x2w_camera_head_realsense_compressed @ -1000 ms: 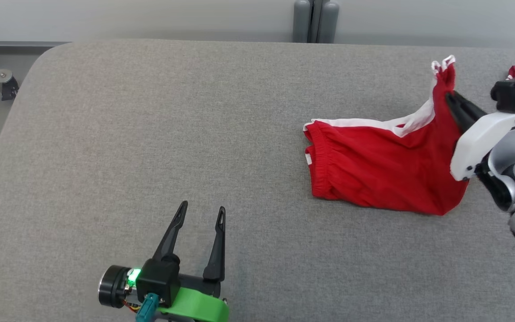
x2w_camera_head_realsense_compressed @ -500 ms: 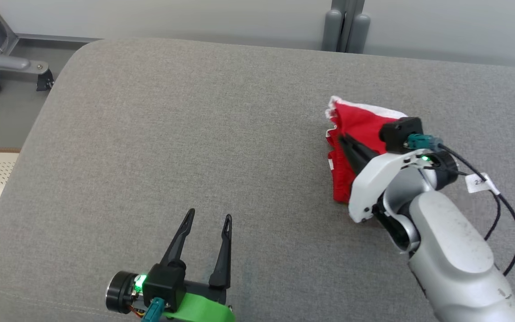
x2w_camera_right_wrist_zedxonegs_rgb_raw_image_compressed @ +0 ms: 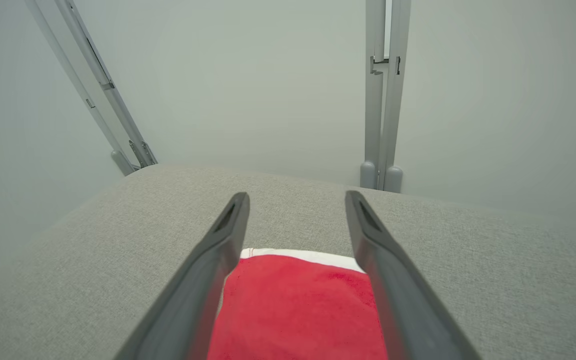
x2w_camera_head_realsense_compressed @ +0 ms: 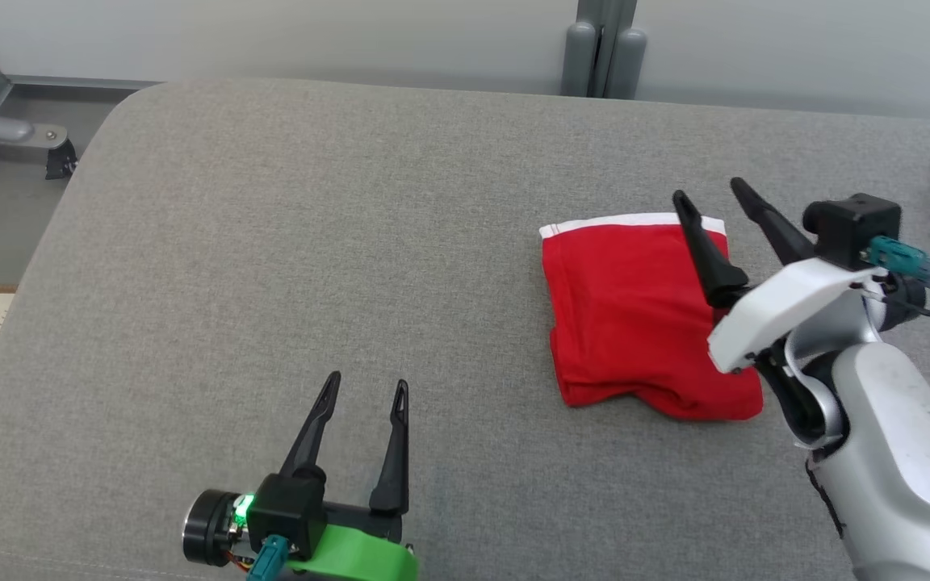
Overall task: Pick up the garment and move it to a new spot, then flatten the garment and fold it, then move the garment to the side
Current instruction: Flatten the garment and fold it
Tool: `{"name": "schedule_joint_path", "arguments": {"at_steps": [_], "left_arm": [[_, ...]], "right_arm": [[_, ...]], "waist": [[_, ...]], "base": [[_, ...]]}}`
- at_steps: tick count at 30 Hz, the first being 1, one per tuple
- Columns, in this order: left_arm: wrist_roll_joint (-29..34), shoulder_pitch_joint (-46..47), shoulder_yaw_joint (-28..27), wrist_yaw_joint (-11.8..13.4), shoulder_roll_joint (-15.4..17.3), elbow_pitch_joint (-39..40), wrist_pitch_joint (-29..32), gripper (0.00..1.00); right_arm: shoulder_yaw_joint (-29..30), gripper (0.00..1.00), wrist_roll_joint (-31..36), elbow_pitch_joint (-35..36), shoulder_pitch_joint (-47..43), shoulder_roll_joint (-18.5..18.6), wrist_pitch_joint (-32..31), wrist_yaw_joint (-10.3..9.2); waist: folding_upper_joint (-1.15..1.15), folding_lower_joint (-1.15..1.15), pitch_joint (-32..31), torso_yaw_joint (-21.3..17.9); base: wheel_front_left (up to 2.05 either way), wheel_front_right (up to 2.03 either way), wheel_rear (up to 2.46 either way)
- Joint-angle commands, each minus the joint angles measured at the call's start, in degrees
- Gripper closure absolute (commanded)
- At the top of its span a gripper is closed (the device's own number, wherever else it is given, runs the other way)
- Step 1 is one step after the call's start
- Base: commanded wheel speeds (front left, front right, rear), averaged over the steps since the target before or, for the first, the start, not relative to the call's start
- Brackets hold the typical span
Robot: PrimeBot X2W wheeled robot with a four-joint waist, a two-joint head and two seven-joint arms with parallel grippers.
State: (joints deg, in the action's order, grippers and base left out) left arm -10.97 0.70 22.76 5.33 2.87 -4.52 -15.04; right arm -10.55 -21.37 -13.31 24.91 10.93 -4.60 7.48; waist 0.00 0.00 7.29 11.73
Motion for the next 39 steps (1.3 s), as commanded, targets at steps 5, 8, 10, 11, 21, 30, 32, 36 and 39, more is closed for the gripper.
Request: {"name": "schedule_joint_path", "arguments": {"at_steps": [5,8,10,11,21,30,32,36,39], "left_arm": [[0.0,-1.1,-1.7,0.6,0.1,0.6,-0.2,0.00],[0.2,-1.8,-3.1,0.8,0.1,0.8,-0.2,0.00],[0.5,-2.2,-4.1,0.8,0.1,0.8,-0.2,0.00],[0.5,-2.4,-4.8,0.8,0.1,0.9,-0.2,0.00],[1.6,-5.6,-10.6,-0.9,0.1,1.8,-0.2,0.00],[1.1,-9.0,-13.7,-0.4,0.1,2.3,-0.2,0.00],[1.1,-9.9,-14.0,-0.4,0.1,2.1,-0.2,0.00],[1.9,-11.5,-14.8,-0.4,0.1,2.1,-0.2,0.00],[2.5,-12.7,-15.1,-0.4,0.1,2.3,-0.2,0.00]], "right_arm": [[2.6,0.00,-1.7,3.8,-6.4,4.6,5.7,0.01],[1.6,0.00,-1.4,3.8,-9.3,6.2,10.9,0.01],[1.0,0.00,-0.3,2.4,-10.9,6.9,14.8,-0.01],[0.5,0.00,0.1,1.4,-11.5,6.6,16.3,0.00],[-2.0,0.00,2.7,-0.5,-15.2,3.7,19.8,0.01],[0.2,0.00,5.4,4.1,-22.2,-0.1,19.8,0.00],[0.1,0.00,5.7,4.3,-23.9,-0.6,19.8,0.01],[-0.6,0.00,5.6,4.2,-25.8,-1.0,19.8,0.01],[-1.0,0.00,5.4,3.8,-26.1,-1.1,19.8,0.00]], "waist": [[0.00,0.00,-1.1,-3.0],[0.00,0.00,-2.0,-5.1],[0.00,0.00,-2.8,-6.7],[0.00,0.00,-3.3,-7.7],[0.00,0.00,-6.8,-13.2],[0.00,0.00,-9.1,-13.9],[0.00,0.00,-10.0,-13.8],[0.00,0.00,-10.9,-14.0],[0.00,0.00,-11.4,-13.9]], "base": [[0.00,0.00,0.00],[0.00,0.00,0.00],[0.00,0.00,0.00],[0.00,0.00,0.00],[0.00,0.00,0.00],[0.00,0.00,0.00],[0.00,0.00,0.00],[0.00,0.00,0.00],[0.00,0.00,0.00]]}}
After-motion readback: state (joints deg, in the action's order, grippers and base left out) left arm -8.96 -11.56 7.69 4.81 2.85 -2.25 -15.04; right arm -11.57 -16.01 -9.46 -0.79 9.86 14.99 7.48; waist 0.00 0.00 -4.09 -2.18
